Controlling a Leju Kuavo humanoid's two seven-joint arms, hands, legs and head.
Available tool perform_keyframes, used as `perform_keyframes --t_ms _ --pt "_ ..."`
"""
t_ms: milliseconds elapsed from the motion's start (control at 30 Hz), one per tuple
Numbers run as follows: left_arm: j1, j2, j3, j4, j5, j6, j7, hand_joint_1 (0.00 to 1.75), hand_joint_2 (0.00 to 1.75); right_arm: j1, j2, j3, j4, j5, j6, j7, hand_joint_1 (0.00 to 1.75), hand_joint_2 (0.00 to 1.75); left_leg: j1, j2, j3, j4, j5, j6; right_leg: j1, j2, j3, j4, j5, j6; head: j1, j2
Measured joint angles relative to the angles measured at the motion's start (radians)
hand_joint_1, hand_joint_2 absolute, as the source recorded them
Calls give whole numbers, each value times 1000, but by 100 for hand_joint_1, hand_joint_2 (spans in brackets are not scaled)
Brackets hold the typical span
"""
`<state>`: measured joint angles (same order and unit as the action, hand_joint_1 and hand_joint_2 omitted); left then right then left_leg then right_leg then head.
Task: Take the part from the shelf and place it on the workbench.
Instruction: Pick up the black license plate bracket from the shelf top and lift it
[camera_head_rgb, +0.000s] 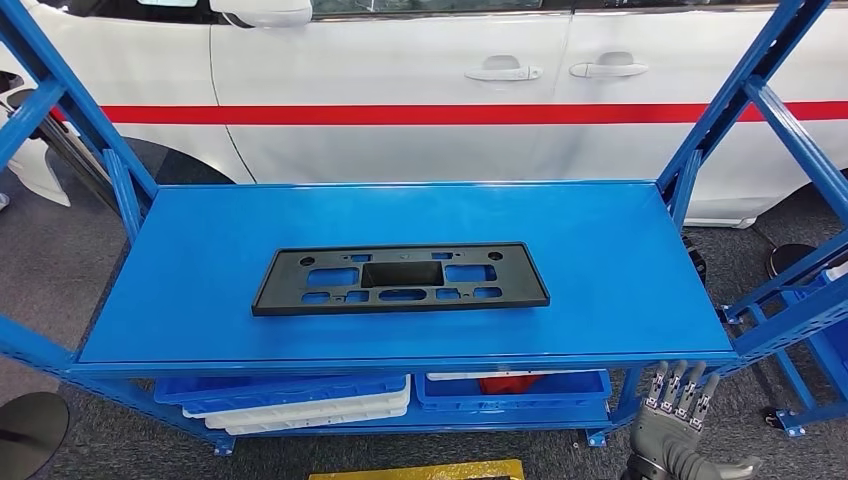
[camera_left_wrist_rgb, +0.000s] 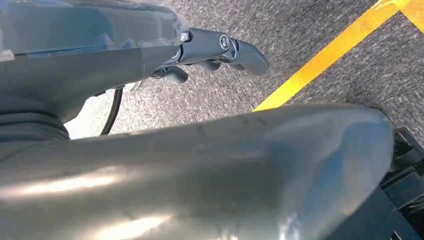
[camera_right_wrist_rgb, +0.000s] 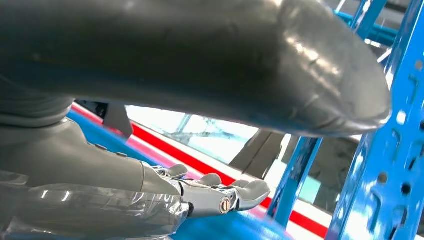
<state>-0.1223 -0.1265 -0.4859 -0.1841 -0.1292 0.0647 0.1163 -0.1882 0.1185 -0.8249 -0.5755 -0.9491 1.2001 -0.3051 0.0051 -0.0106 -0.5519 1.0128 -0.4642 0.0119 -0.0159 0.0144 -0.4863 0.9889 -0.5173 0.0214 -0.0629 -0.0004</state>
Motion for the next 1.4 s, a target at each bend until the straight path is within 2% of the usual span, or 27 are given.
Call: perform_keyframes --t_ms 300,733,867,1033,1133,1233,1333,1400 --pt "1 2 3 0 0 0 -3 0 0 41 41 116 -184 -73 -45 23 0 0 0 0 0 0 0 0 0 0 0 0 0 0 0 0" --pt "0 2 5 0 -8 0 -2 0 0 82 73 259 -413 54 -92 -38 0 0 0 0 -1 0 0 0 0 0 0 0 0 0 0 0" --pt "-1 2 9 0 -9 0 -2 0 0 88 83 324 -499 178 -152 -86 0 175 0 0 -1 0 0 0 0 0 0 0 0 0 0 0" --pt "-4 2 14 0 -21 -1 0 0 0 86 84 418 -588 384 -262 -207 0 175 0 0 0 0 1 1 0 0 0 0 0 0 0 0" --pt "-6 2 17 0 -23 -1 1 0 0 92 84 456 -641 520 -379 -294 0 175 0 0 -1 0 1 1 0 0 0 0 0 0 0 0" --pt "-6 2 21 0 -21 -1 -2 0 0 113 89 489 -720 697 -575 -357 0 175 0 0 -1 0 1 1 0 0 -1 0 0 0 0 0" --pt "-5 2 22 0 -25 -1 -7 0 0 142 99 514 -835 873 -817 -360 0 175 0 0 -1 0 1 1 0 0 -1 0 0 0 0 0" --pt "-5 3 22 0 -33 -2 -8 0 0 161 99 550 -927 996 -1067 -360 0 175 0 0 -1 0 1 1 0 0 -1 0 0 0 0 0"
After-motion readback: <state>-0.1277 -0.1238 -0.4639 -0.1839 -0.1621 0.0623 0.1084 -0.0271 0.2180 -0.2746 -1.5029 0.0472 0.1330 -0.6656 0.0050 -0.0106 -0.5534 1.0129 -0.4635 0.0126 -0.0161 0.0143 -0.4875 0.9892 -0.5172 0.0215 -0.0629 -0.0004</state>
